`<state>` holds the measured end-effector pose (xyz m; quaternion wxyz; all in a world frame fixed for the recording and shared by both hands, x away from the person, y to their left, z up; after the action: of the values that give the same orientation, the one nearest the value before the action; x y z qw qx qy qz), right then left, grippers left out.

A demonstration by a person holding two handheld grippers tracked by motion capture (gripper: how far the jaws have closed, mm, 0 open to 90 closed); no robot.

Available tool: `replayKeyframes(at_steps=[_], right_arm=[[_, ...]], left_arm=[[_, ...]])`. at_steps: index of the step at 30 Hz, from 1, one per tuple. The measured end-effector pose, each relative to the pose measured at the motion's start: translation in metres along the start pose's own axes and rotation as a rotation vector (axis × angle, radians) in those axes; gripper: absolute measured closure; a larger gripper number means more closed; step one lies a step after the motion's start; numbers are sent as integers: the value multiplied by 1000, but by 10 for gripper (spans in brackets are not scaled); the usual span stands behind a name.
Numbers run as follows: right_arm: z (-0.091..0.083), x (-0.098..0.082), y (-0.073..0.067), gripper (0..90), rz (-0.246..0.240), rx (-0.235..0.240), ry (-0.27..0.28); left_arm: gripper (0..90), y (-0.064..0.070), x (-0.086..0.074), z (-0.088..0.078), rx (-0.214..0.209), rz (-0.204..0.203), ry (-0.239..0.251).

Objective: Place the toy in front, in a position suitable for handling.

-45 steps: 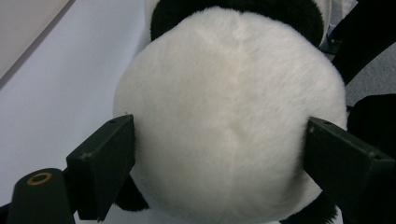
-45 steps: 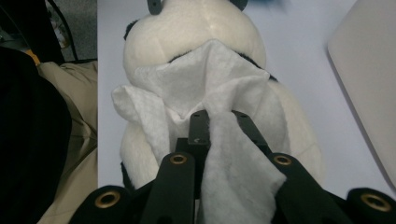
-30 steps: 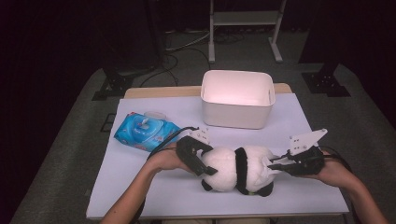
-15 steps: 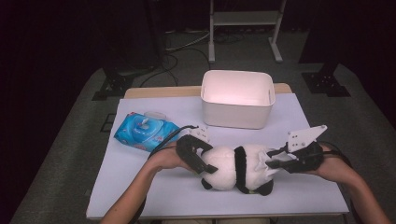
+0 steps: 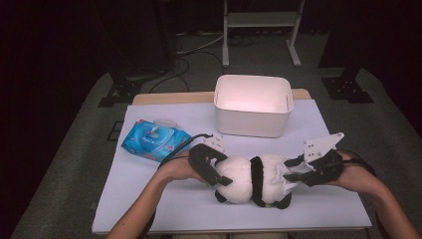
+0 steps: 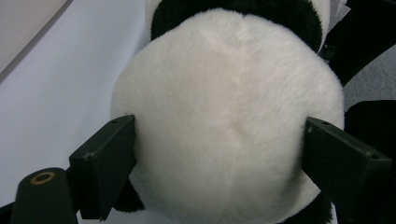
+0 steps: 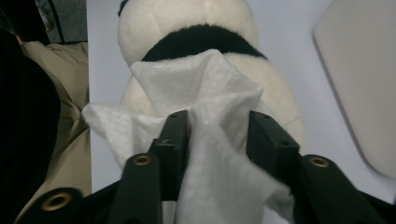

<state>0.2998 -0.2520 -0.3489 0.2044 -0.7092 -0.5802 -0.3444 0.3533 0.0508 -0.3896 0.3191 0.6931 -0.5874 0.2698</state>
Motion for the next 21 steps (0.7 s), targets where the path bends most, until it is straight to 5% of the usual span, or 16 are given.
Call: replayKeyframes(at_steps=[7, 13, 21], right_arm=[[8, 4, -2, 758, 10, 16, -33], [19, 25, -3, 765, -24, 32, -16], [59, 54, -7, 766, -96, 77, -47]], left_arm=[[137, 0, 1, 2, -1, 2, -3], [137, 1, 2, 4, -2, 9, 0], [136, 2, 4, 5, -2, 18, -9]])
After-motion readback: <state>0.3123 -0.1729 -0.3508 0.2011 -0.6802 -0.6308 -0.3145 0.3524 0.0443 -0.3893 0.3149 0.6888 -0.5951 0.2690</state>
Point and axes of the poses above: each handheld gripper's, and its own axes: z roughly forward along the jaws, x roughly out of its top, y roughly to its right, the point moved 2 cm from there along z, roughly forward along the jaws, and after that the axes turned 5 degrees about y, right-handed, at the moved point
